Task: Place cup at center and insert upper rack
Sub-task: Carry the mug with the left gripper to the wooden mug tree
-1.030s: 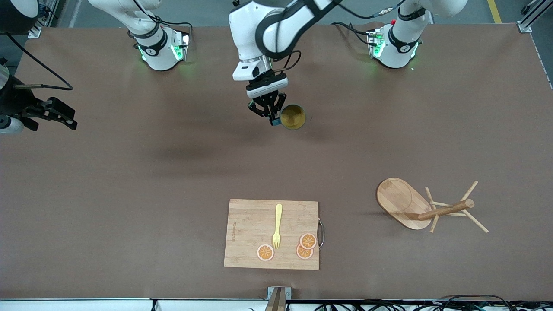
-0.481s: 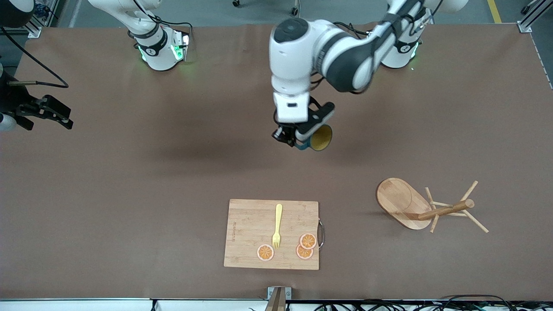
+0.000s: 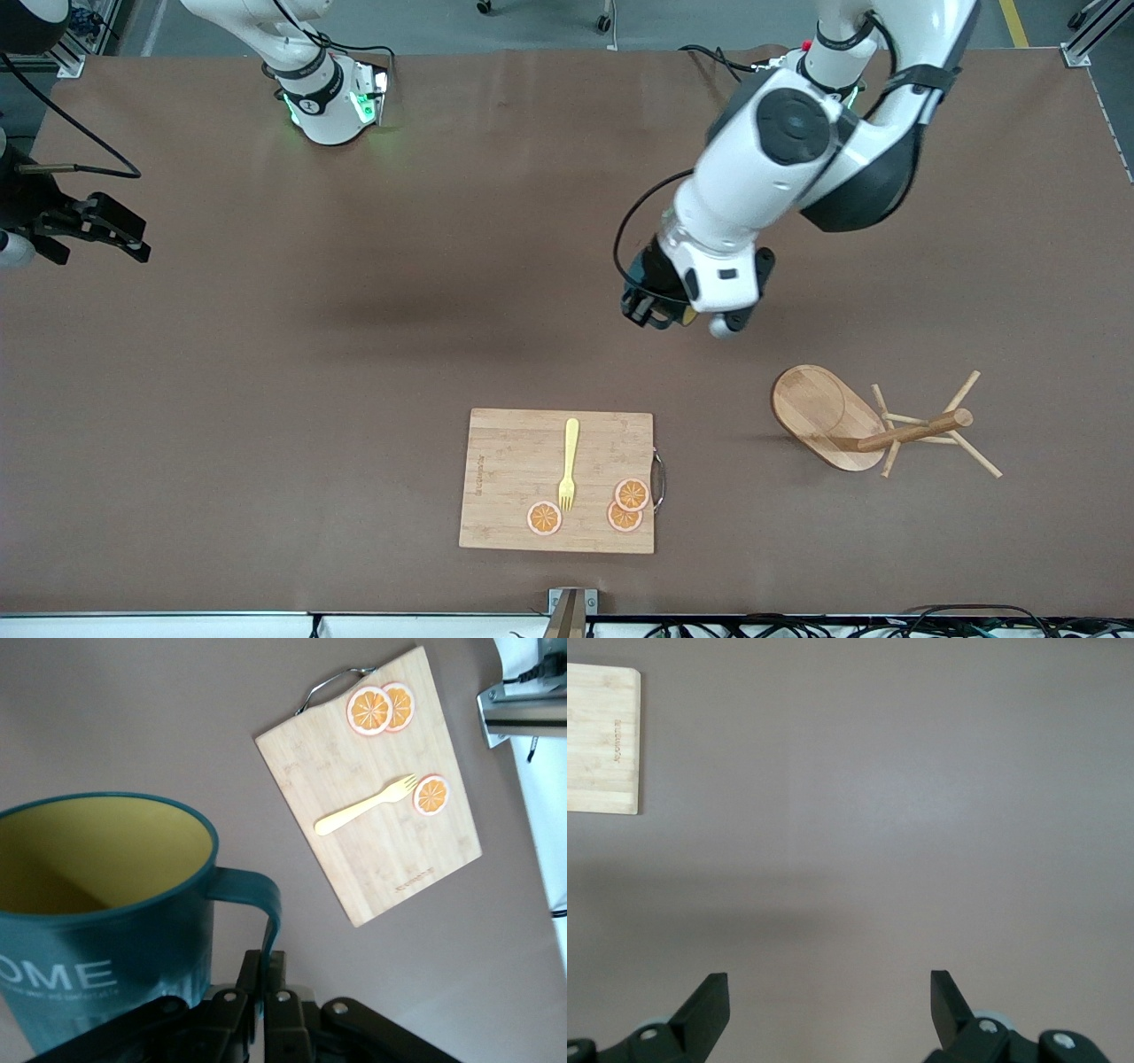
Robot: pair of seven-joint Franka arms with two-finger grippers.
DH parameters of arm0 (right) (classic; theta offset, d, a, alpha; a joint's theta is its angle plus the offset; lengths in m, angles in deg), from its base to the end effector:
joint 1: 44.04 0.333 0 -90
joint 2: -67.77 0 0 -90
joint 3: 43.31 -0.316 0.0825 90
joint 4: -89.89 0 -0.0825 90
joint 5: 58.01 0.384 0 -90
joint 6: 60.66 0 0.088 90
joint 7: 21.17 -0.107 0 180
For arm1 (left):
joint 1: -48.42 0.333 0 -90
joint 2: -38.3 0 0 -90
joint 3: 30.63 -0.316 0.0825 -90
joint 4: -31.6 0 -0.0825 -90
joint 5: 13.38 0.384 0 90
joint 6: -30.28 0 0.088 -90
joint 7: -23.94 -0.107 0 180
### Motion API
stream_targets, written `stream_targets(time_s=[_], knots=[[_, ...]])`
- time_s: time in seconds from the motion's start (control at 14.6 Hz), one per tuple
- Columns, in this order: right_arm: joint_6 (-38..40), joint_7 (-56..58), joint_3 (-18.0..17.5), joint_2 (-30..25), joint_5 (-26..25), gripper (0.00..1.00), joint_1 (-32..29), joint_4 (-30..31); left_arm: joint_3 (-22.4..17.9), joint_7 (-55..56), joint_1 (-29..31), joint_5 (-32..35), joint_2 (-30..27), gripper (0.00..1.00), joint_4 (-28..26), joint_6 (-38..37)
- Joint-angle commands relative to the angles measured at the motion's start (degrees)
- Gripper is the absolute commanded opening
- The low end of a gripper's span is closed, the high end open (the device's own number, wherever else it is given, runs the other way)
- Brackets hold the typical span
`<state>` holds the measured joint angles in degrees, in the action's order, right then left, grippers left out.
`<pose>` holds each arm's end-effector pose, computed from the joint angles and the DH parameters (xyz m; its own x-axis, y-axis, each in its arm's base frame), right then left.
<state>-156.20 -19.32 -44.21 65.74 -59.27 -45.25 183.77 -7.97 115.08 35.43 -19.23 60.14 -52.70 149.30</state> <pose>0.5524 -0.0050 0.6207 0.9976 0.0290 0.0636 0.0275 -0.9993 0.0246 0.5827 -0.3725 0.5014 0.5068 0.8265 -0.2449 0.8583 -0.4575 0.2322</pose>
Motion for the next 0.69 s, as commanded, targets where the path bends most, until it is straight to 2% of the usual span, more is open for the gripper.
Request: stream_targets(time_s=[0.0, 0.14, 0.34, 0.62], knots=[[0.5, -0.4, -0.5, -1.1, -0.2, 1.00, -0.6, 0.4, 0.8, -1.1, 4.7, -6.2, -1.3, 0.00, -0.9, 0.5], [0.6, 0.0, -0.6, -1.0, -0.1, 1.00, -0.3, 0.4, 0.8, -1.9, 8.6, -12.1, -1.4, 0.00, -1.0, 0.9], [0.4, 0.3, -0.8, -1.1, -0.2, 1.00, -0.1, 0.4, 0.8, -5.1, 12.6, -14.2, -0.9, 0.00, -1.4, 0.9], [0.6, 0.2, -0.4, -1.1, -0.1, 1.00, -0.6, 0.5, 0.7, -11.1, 19.9, -25.4, -0.4, 0.00, -3.0, 0.9]])
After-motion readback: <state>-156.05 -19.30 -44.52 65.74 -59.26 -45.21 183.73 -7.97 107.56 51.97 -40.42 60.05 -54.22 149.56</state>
